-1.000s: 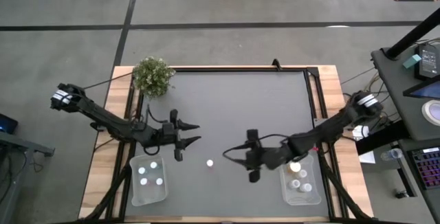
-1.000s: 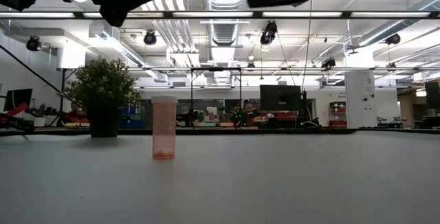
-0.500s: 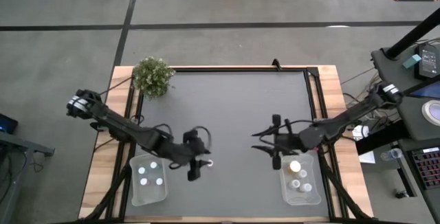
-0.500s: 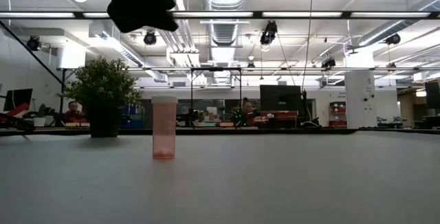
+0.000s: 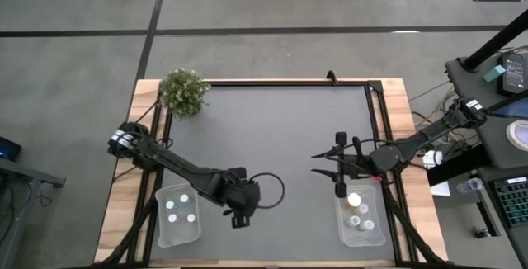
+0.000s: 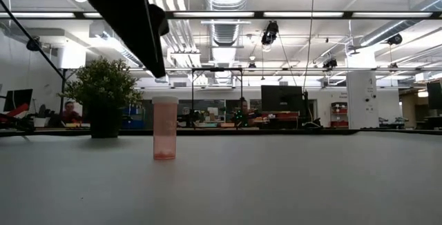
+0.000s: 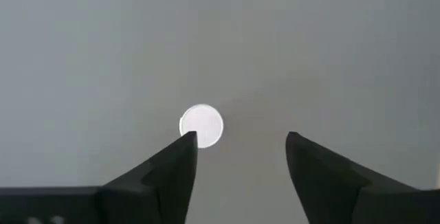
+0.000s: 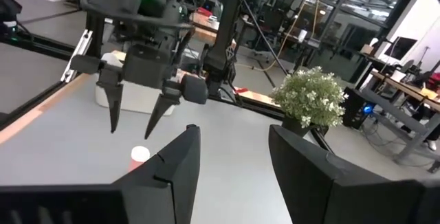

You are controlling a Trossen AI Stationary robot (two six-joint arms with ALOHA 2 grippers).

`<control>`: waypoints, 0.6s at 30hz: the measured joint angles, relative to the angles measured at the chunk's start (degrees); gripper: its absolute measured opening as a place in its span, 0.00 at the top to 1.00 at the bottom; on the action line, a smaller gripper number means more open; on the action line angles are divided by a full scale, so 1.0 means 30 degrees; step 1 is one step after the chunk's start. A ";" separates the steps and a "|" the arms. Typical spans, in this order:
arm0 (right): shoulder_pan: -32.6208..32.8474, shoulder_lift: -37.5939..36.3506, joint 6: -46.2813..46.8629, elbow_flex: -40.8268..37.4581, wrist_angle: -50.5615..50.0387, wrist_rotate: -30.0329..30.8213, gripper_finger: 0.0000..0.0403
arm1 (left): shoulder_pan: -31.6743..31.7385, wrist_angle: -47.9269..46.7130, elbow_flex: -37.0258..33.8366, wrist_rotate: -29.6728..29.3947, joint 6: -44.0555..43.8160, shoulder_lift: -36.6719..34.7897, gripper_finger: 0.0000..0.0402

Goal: Pick and place medicine bottles into bin by pill shape (circle, oval)
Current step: Put the orange tablet bottle into the gray bin

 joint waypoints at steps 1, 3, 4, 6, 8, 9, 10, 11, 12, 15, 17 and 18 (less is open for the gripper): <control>0.0000 0.0000 0.0000 -0.0015 -0.0007 0.0000 0.60 | 0.0026 0.0011 -0.0005 -0.0007 0.0006 0.0166 0.48; 0.0000 0.0017 -0.0007 -0.0018 -0.0007 0.0000 0.60 | 0.0057 0.0014 -0.0060 -0.0094 0.0104 0.0327 0.43; 0.0000 0.0022 -0.0006 -0.0025 -0.0007 0.0000 0.60 | 0.0083 0.0019 -0.0111 -0.0168 0.0159 0.0378 0.40; 0.0000 0.0029 -0.0007 -0.0025 -0.0007 0.0000 0.60 | 0.0124 0.0140 -0.0275 -0.0488 0.0293 0.0422 0.36; 0.0000 0.0029 -0.0001 -0.0025 -0.0007 0.0000 0.60 | 0.0146 0.0343 -0.0496 -0.1239 0.0521 0.0435 0.33; 0.0000 0.0024 0.0000 -0.0025 -0.0007 0.0000 0.60 | 0.0180 0.0552 -0.0613 -0.1604 0.0533 0.0494 0.33; 0.0000 0.0022 -0.0004 -0.0025 -0.0007 0.0000 0.60 | 0.0233 0.0824 -0.0683 -0.1675 0.0543 0.0586 0.33; 0.0000 0.0022 0.0000 -0.0025 -0.0007 0.0000 0.60 | 0.0263 0.1057 -0.0744 -0.1677 0.0612 0.0642 0.33; 0.0000 0.0024 0.0000 -0.0025 -0.0009 0.0000 0.60 | 0.0293 0.1178 -0.0817 -0.1675 0.0685 0.0718 0.33; 0.0000 0.0051 0.0000 -0.0025 -0.0028 0.0000 0.61 | 0.0357 0.1405 -0.0821 -0.1690 0.0719 0.1073 0.35; 0.0000 0.0051 0.0000 -0.0025 -0.0036 0.0000 0.61 | 0.0336 0.1373 -0.0829 -0.1683 0.0929 0.1314 0.37; 0.0000 0.0051 0.0000 -0.0025 -0.0035 0.0000 0.61 | 0.0342 0.1394 -0.0801 -0.1682 0.1025 0.1393 0.38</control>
